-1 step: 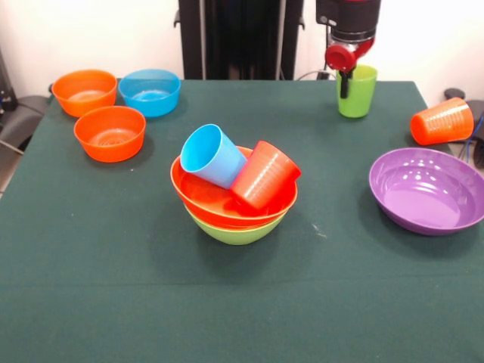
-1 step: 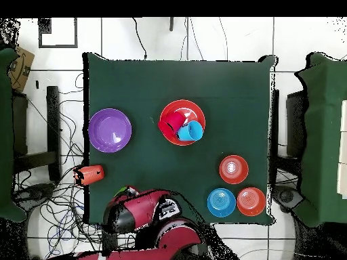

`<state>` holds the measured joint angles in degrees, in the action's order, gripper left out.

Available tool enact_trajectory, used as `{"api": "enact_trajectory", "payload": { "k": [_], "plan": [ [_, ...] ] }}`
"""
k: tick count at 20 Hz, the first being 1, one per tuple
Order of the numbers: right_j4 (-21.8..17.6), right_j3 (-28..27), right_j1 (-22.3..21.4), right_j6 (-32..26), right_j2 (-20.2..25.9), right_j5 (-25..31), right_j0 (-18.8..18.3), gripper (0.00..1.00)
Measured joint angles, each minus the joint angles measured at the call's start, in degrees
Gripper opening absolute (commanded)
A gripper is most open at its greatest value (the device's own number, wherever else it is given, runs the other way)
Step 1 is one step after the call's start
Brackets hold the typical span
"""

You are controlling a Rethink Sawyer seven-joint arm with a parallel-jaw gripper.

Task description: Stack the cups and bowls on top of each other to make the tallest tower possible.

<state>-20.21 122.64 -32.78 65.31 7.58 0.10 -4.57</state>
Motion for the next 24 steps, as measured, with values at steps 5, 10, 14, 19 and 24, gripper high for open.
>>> {"api": "enact_trajectory", "payload": {
  "k": [5,10,14,19,24],
  "plan": [
    [0.0,-0.1,0.0,0.0,0.0,-0.1,0.2,0.0],
    [0.0,0.0,-0.7,0.0,0.2,-0.1,-0.1,0.0],
    [0.0,0.5,-3.0,0.0,1.1,0.0,-1.8,0.0],
    [0.0,0.8,-8.1,0.0,1.7,1.3,-5.1,0.0],
    [-0.1,0.8,-14.2,0.0,3.4,4.4,-9.7,0.0]
  ]
}}
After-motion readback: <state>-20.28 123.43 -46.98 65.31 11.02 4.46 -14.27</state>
